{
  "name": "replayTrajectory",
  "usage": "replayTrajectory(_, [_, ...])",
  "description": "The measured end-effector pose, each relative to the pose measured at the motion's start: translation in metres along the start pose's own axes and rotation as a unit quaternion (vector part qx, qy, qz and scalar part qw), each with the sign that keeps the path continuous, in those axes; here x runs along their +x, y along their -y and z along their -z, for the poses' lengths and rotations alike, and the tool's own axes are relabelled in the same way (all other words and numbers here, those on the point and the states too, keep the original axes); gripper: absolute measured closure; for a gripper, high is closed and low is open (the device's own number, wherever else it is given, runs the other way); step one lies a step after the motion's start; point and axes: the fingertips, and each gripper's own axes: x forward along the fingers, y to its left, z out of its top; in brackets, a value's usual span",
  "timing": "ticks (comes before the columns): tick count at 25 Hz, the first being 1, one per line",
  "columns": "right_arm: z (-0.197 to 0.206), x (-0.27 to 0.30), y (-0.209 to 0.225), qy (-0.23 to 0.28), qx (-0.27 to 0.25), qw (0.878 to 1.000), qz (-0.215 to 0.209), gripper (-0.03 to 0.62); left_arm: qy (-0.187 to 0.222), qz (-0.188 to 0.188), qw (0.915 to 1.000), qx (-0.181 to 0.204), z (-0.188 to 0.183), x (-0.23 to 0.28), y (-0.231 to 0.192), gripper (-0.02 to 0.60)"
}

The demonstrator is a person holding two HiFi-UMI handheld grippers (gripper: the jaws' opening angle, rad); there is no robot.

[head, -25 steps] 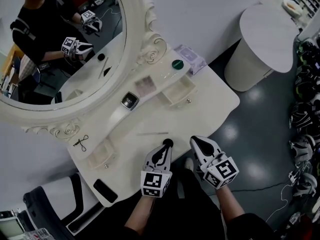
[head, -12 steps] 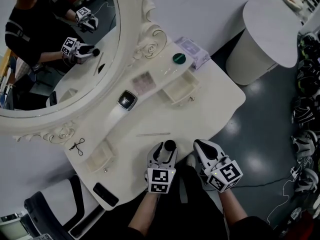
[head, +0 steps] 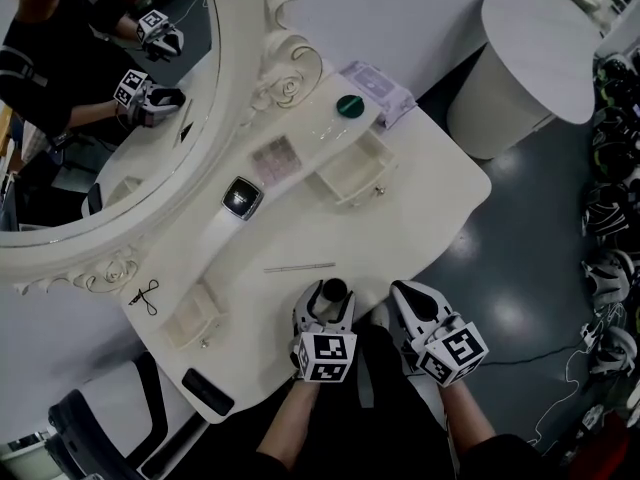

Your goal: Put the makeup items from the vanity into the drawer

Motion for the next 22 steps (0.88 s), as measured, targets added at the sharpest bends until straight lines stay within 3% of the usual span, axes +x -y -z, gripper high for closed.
replayTrajectory(6, [0.002, -0.001, 0.003, -0.001, 0.006, 1.000, 0.003, 0.571, -0.006, -0.006, 0.9999, 0.012, 0.000, 0.002, -0.001, 0.348])
replayTrajectory(15, [-0.001, -0.003, -0.001, 0.002, 0.005, 1.000, 0.001, 0.571, -0.006, 0.003, 0.9999, -0.013, -0.001, 0.000, -0.002, 0.353])
replayTrajectory(22, [-0.017, -0.012, -0.012, 0.011, -0.006, 1.000, -0.003, 0.571, 0.029, 0.004, 0.9994, -0.016, -0.029, -0.027, -0.002, 0.353])
